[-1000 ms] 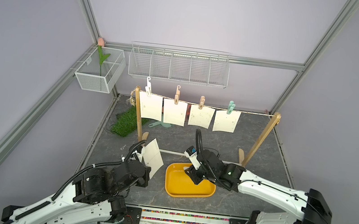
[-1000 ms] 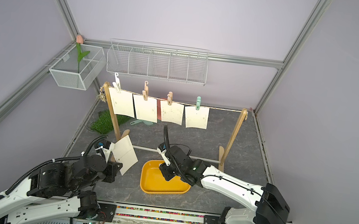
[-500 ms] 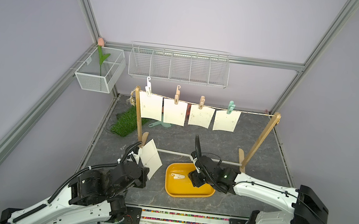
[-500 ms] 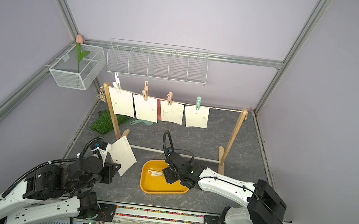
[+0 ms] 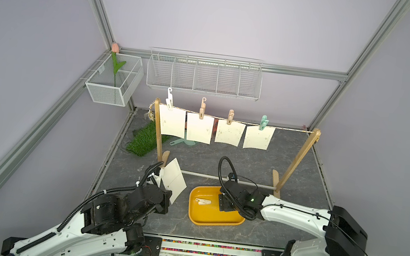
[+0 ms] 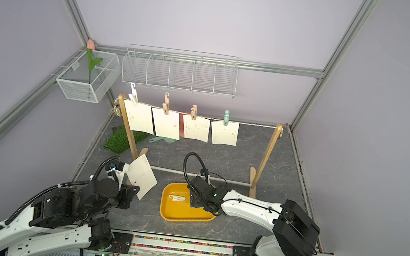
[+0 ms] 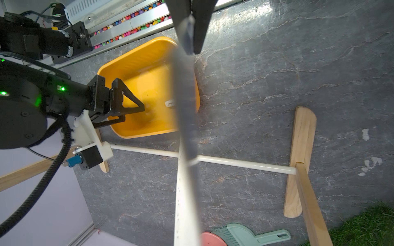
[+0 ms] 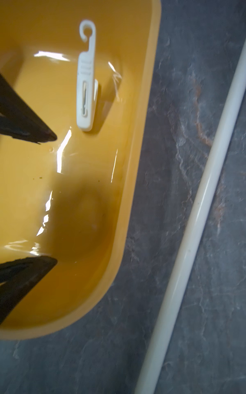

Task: Remove the postcards from the strings
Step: Move the storage box to the center of the board.

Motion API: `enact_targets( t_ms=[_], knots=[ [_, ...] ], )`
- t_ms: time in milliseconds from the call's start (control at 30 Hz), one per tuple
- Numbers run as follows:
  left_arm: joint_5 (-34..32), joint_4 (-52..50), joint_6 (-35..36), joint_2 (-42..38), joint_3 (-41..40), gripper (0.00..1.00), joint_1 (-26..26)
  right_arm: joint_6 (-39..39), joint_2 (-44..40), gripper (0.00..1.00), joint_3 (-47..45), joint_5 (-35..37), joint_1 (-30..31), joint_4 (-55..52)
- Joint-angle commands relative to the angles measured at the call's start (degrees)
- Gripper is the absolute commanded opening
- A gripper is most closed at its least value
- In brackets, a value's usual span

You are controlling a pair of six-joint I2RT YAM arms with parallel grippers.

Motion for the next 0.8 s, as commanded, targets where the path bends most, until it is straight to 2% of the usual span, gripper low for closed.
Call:
enact_targets(
  t_ms=[0, 267, 567, 767],
  knots=[
    [-1.00, 0.55, 1.07, 1.31, 0.31, 0.00, 0.16, 4.51, -3.59, 0.86, -3.01, 2.59, -1.66, -4.15],
    [-0.66, 1.19, 0.94, 0.51, -0.09, 0.00, 0.16, 3.91, -14.17, 0.88, -9.71, 3.65, -7.01, -8.43],
    [0.69, 1.34, 2.14, 1.78, 0.46, 0.00, 0.16, 2.82, -30.35, 0.93, -16.13, 5.56, -13.84, -16.92],
    [2.85, 1.26, 3.04, 3.33, 0.32, 0.00, 0.16, -3.88, -37.75, 0.97, -14.32, 4.32, -15.64, -16.13]
  ],
)
